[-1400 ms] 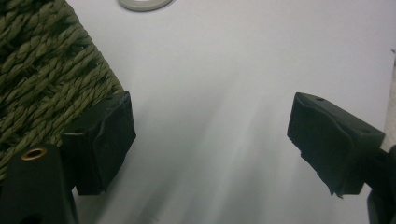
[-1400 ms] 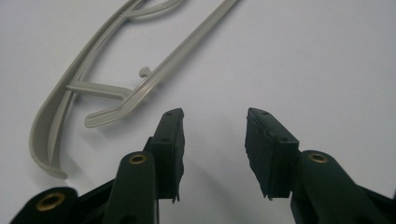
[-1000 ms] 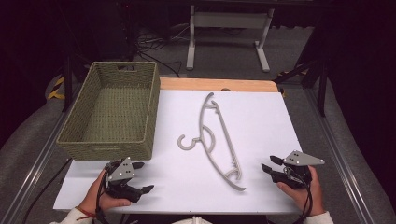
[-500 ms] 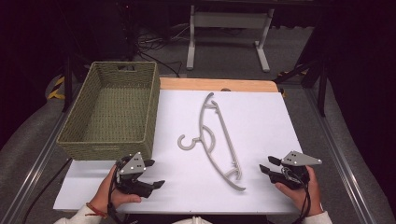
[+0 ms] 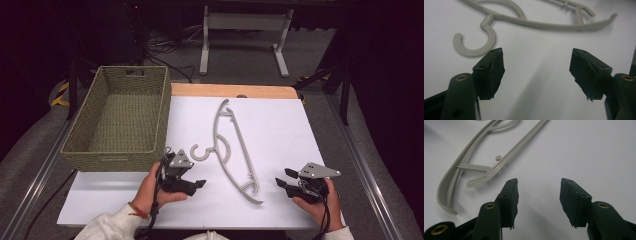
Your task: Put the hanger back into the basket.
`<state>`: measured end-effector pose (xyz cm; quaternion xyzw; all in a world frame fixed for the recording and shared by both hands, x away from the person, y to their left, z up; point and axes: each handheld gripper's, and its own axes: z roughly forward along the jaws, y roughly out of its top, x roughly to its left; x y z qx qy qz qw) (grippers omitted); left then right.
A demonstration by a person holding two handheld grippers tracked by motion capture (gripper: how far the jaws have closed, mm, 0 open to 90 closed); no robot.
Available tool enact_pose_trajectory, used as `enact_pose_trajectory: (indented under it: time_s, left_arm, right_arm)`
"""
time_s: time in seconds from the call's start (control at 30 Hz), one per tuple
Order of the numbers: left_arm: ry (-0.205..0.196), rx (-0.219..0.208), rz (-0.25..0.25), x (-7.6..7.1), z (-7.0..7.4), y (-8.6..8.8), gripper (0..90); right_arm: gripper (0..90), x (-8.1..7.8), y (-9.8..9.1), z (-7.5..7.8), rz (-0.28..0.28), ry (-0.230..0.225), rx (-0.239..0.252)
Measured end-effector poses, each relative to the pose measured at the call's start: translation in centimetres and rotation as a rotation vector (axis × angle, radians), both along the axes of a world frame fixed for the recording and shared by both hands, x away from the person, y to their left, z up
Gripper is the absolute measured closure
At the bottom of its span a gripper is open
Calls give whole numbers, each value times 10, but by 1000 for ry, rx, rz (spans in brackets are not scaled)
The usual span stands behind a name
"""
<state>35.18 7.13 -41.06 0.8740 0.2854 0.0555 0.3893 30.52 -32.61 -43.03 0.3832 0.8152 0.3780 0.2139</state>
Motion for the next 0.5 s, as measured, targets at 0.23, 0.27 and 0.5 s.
enact_pose_trajectory:
  time_s: [0.23,0.27,0.5]
  left_arm:
    - [97,21,127,44,-2,-33,338]
    - [117,13,141,50,-3,-36,333]
    - [153,47,237,86,-5,-59,368]
  right_arm:
    - [481,1,2,-2,3,7,5]
    - [478,1,2,-2,9,8,5]
    - [460,3,4,-5,9,18,-9]
